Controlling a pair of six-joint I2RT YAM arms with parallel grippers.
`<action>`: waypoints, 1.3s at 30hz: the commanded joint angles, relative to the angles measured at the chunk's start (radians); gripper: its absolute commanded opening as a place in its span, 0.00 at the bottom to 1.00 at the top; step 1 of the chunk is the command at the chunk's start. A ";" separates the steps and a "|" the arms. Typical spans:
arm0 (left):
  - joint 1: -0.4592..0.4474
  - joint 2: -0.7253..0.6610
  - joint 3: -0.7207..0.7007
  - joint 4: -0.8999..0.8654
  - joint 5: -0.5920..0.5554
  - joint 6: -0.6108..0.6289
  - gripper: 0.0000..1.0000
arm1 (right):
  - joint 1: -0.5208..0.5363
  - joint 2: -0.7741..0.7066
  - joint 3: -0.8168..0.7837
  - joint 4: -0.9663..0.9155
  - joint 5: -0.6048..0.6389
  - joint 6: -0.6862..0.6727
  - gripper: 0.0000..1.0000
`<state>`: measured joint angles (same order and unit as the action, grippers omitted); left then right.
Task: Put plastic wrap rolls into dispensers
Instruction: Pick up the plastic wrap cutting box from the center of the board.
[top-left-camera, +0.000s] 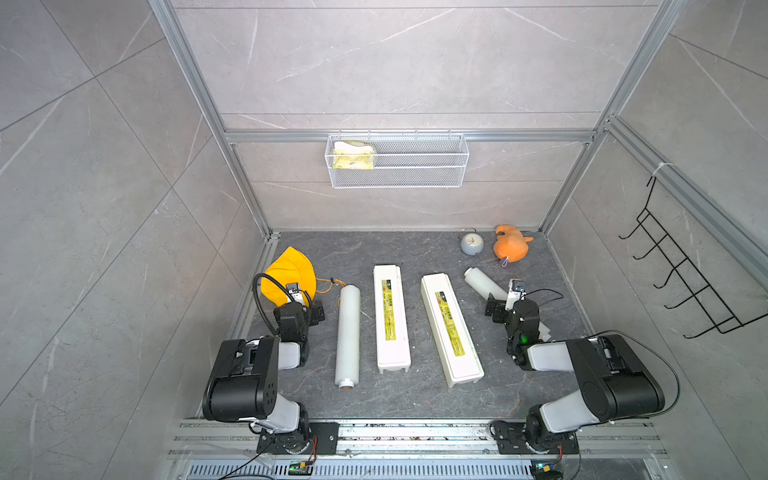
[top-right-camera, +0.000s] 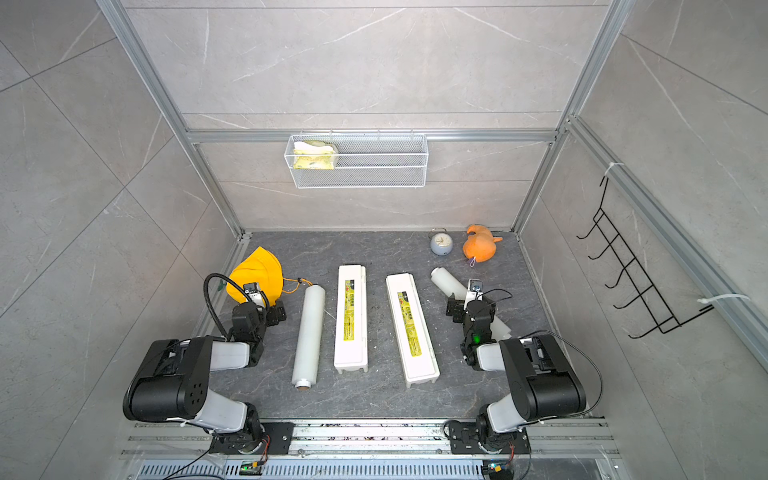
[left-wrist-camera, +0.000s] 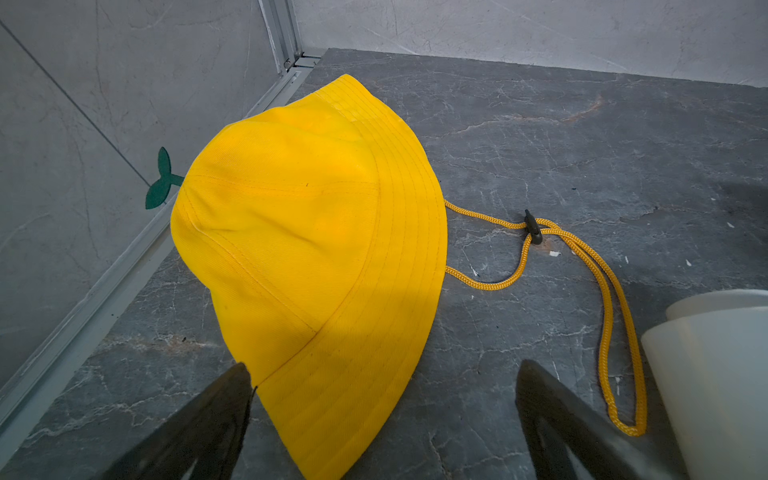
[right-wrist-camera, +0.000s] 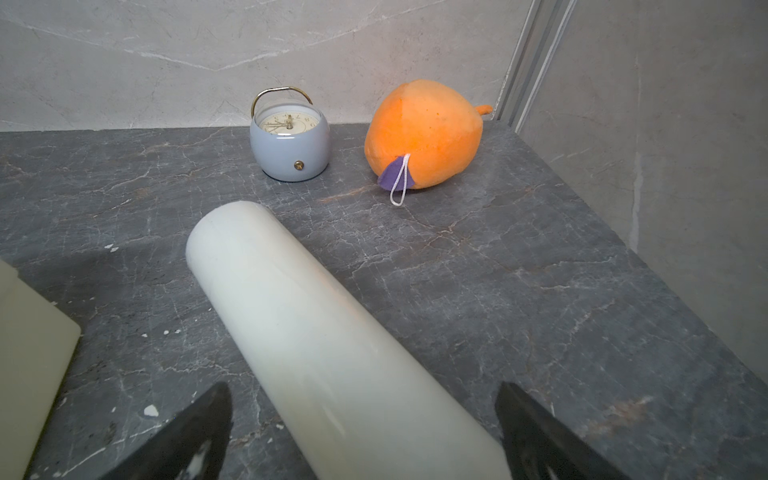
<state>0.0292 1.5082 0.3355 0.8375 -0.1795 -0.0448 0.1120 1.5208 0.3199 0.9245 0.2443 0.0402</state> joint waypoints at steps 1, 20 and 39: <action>0.008 -0.005 0.018 0.026 0.005 0.010 1.00 | 0.006 0.001 0.013 0.014 0.015 0.004 1.00; -0.023 -0.393 0.336 -0.798 0.201 -0.290 0.99 | 0.069 -0.193 0.656 -1.271 -0.463 0.026 1.00; -0.430 -0.535 0.303 -1.035 0.092 -0.573 1.00 | 0.487 -0.146 0.625 -1.520 -0.174 0.199 1.00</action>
<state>-0.3950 0.9970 0.6476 -0.1787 -0.0643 -0.5724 0.5640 1.3468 0.9680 -0.5346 -0.0574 0.1810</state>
